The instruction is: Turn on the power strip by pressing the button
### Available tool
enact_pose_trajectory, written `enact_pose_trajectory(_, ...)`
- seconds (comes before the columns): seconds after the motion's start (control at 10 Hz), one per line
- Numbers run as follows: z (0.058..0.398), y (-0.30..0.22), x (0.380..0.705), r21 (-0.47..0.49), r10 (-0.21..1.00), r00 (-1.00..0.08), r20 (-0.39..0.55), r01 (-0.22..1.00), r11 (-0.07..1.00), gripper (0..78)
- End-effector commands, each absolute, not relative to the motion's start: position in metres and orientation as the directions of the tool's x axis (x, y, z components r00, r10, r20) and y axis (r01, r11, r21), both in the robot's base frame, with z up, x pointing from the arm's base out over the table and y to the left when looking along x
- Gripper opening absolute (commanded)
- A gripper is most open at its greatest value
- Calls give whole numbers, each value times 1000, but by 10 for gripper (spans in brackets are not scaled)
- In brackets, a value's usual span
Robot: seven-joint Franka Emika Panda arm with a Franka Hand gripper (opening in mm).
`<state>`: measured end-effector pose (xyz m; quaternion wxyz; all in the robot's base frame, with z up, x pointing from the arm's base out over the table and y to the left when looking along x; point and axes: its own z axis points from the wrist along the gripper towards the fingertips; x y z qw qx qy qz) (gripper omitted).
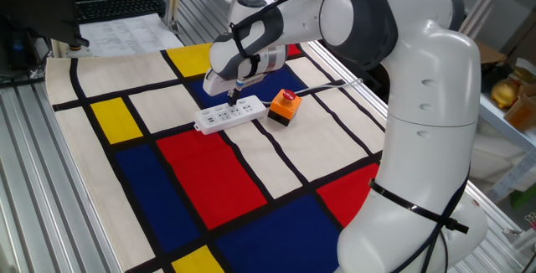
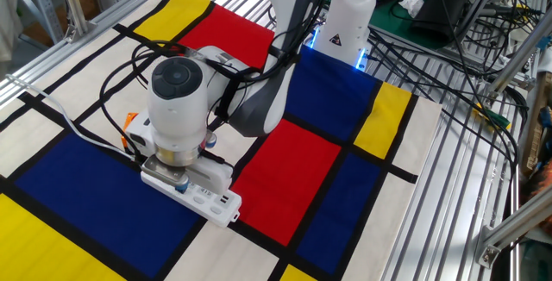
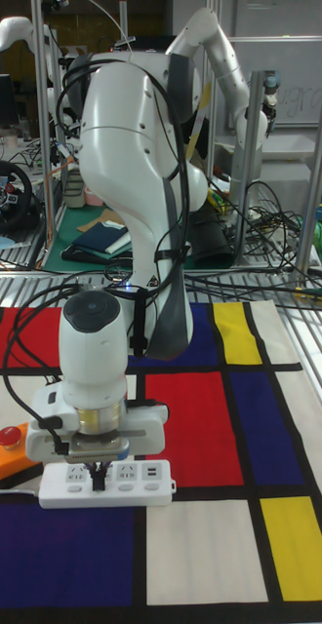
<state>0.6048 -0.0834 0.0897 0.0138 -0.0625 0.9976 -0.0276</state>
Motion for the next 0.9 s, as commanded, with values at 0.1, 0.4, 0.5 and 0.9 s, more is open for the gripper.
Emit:
enact_pose_trajectory(0.1, 97, -87, 612, -58, -133, -990, -41, -130, 990, 0)
enact_pose_trajectory(0.4, 98, -87, 613, -58, -137, -990, -37, -134, 989, 0)
enact_pose_trajectory(0.5, 95, -86, 611, -57, -136, -990, -33, -134, 989, 0)
enact_pose_trajectory(0.9, 91, -84, 606, -58, -136, -990, -31, -134, 989, 0)
